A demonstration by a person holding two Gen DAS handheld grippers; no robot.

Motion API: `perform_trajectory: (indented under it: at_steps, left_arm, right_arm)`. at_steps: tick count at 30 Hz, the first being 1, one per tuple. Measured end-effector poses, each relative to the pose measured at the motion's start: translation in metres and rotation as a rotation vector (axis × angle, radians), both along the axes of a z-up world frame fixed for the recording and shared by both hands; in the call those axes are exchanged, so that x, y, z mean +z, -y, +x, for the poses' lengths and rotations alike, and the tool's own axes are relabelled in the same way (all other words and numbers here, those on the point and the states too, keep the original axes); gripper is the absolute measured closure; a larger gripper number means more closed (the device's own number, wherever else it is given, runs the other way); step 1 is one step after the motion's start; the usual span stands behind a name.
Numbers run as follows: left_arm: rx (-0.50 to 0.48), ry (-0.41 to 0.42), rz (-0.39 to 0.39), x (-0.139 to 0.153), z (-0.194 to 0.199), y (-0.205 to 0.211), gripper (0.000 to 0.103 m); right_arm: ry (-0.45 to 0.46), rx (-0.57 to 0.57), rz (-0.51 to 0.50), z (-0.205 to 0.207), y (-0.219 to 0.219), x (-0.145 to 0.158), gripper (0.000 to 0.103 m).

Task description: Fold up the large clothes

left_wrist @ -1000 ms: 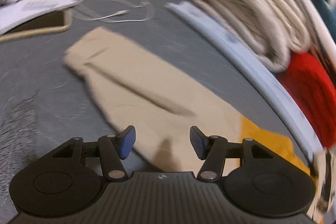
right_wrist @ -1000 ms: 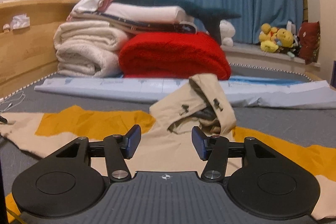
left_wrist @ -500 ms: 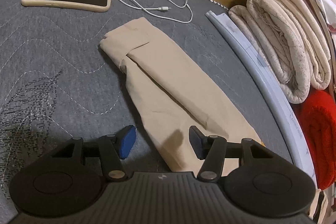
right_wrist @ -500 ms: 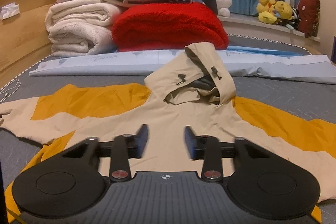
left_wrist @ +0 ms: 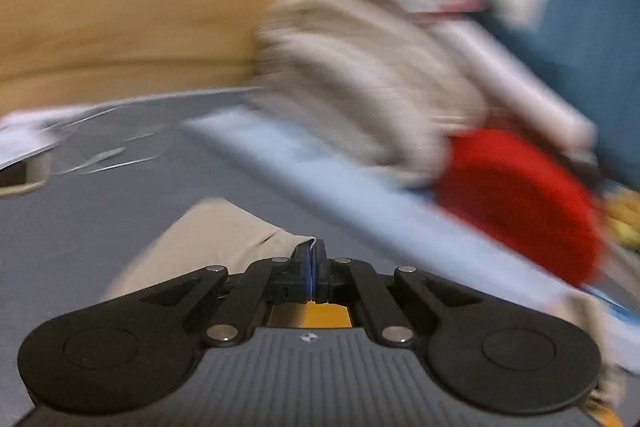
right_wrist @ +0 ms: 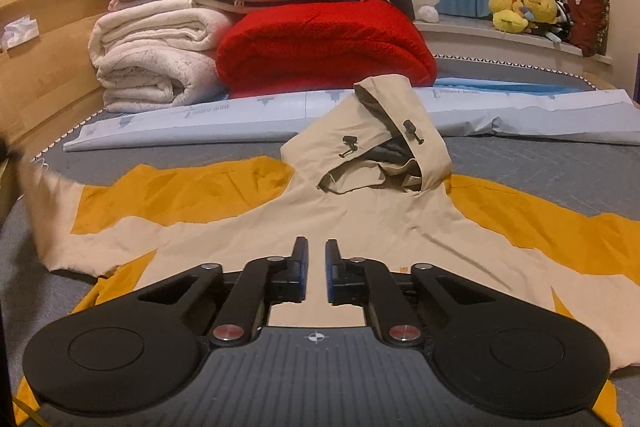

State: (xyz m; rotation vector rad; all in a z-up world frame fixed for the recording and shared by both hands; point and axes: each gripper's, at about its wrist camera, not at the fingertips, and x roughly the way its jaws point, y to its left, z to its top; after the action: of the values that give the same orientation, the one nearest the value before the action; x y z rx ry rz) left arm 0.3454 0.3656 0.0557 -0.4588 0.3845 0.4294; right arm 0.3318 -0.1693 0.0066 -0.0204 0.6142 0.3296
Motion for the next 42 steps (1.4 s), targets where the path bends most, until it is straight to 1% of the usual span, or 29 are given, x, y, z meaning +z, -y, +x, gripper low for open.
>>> perform_trajectory:
  at_steps: [1, 3, 5, 6, 8, 9, 10, 11, 12, 13, 15, 17, 18, 19, 20, 21, 23, 25, 26, 27, 29, 30, 32, 33, 35, 37, 39, 41, 42]
  left_arm:
    - [-0.085, 0.035, 0.026, 0.014, 0.003, 0.035, 0.103]
    - [-0.253, 0.079, 0.086, 0.032, 0.005, 0.105, 0.103]
    - [-0.436, 0.100, 0.106, 0.035, 0.005, 0.173, 0.103]
    - [-0.512, 0.091, 0.098, 0.033, 0.005, 0.200, 0.103]
    - [-0.680, 0.033, 0.051, 0.021, 0.006, 0.251, 0.102]
    - [-0.761, -0.004, 0.029, 0.014, 0.007, 0.271, 0.100]
    - [-0.826, -0.034, 0.013, 0.008, 0.008, 0.289, 0.095]
    - [-0.865, -0.054, 0.001, 0.005, 0.008, 0.301, 0.093]
    - [-0.887, -0.069, -0.013, 0.004, 0.010, 0.308, 0.086]
    - [-0.891, -0.075, -0.029, 0.005, 0.011, 0.311, 0.077]
    - [-0.845, -0.078, -0.037, 0.014, 0.014, 0.301, 0.074]
    - [-0.733, -0.097, -0.023, 0.027, 0.015, 0.281, 0.074]
    - [-0.659, -0.117, -0.027, 0.033, 0.014, 0.270, 0.074]
    - [-0.577, -0.151, -0.047, 0.036, 0.013, 0.259, 0.074]
    - [-0.530, -0.181, -0.068, 0.035, 0.013, 0.254, 0.074]
    - [-0.505, -0.197, -0.085, 0.034, 0.014, 0.248, 0.074]
    - [-0.492, -0.192, -0.104, 0.026, 0.014, 0.243, 0.074]
    - [-0.524, -0.184, -0.126, 0.005, 0.016, 0.247, 0.074]
    - [-0.549, -0.219, -0.153, -0.010, 0.019, 0.249, 0.074]
    - [-0.579, -0.289, -0.210, -0.028, 0.028, 0.255, 0.074]
    - [-0.632, -0.381, -0.334, -0.058, 0.043, 0.261, 0.074]
    - [-0.626, -0.427, -0.362, -0.068, 0.049, 0.264, 0.074]
    - [-0.563, -0.515, -0.345, -0.085, 0.054, 0.266, 0.072]
    - [-0.535, -0.553, -0.327, -0.091, 0.056, 0.265, 0.068]
    - [-0.473, -0.605, -0.337, -0.103, 0.055, 0.257, 0.066]
    - [-0.430, -0.622, -0.385, -0.111, 0.057, 0.248, 0.065]
    - [-0.437, -0.625, -0.417, -0.115, 0.062, 0.246, 0.065]
    - [-0.456, -0.621, -0.417, -0.119, 0.065, 0.247, 0.065]
    - [-0.459, -0.615, -0.412, -0.119, 0.065, 0.248, 0.066]
  right_arm:
    - [0.001, -0.001, -0.001, -0.002, 0.002, 0.001, 0.098]
    - [-0.002, -0.008, -0.003, -0.007, 0.006, 0.002, 0.098]
    - [-0.010, -0.020, -0.004, -0.011, 0.012, 0.002, 0.098]
    - [-0.016, -0.029, -0.005, -0.013, 0.016, 0.001, 0.098]
    - [-0.034, -0.052, -0.006, -0.015, 0.025, 0.000, 0.097]
    - [-0.043, -0.065, -0.003, -0.016, 0.031, 0.000, 0.097]
    - [-0.049, -0.082, 0.003, -0.016, 0.037, 0.000, 0.097]
    - [-0.052, -0.095, 0.008, -0.016, 0.042, 0.000, 0.096]
    - [-0.056, -0.109, 0.013, -0.016, 0.048, 0.002, 0.096]
    - [-0.058, -0.120, 0.020, -0.015, 0.053, 0.004, 0.096]
    - [-0.054, -0.137, 0.043, -0.014, 0.064, 0.009, 0.096]
    - [-0.046, -0.155, 0.072, -0.012, 0.071, 0.016, 0.096]
    - [-0.042, -0.161, 0.091, -0.011, 0.074, 0.019, 0.096]
    - [-0.038, -0.167, 0.109, -0.010, 0.076, 0.022, 0.096]
    - [-0.036, -0.172, 0.130, -0.008, 0.078, 0.024, 0.096]
    - [-0.035, -0.175, 0.143, -0.007, 0.078, 0.025, 0.096]
    - [-0.040, -0.174, 0.159, -0.005, 0.075, 0.026, 0.097]
    - [-0.039, -0.164, 0.164, -0.003, 0.070, 0.027, 0.096]
    - [-0.037, -0.153, 0.164, -0.003, 0.067, 0.026, 0.096]
    - [-0.037, -0.138, 0.159, -0.003, 0.063, 0.024, 0.096]
    - [-0.047, -0.109, 0.135, -0.003, 0.055, 0.018, 0.096]
    - [-0.053, -0.096, 0.125, -0.002, 0.051, 0.016, 0.096]
    - [-0.059, -0.060, 0.100, -0.001, 0.044, 0.012, 0.096]
    - [-0.061, -0.045, 0.083, -0.001, 0.040, 0.011, 0.096]
    - [-0.063, -0.014, 0.062, 0.000, 0.035, 0.009, 0.096]
    - [-0.068, 0.018, 0.048, 0.003, 0.028, 0.007, 0.095]
    - [-0.068, 0.050, 0.032, 0.005, 0.022, 0.005, 0.090]
    - [-0.068, 0.082, 0.009, 0.006, 0.014, 0.002, 0.082]
    - [-0.067, 0.097, 0.000, 0.006, 0.011, 0.001, 0.080]
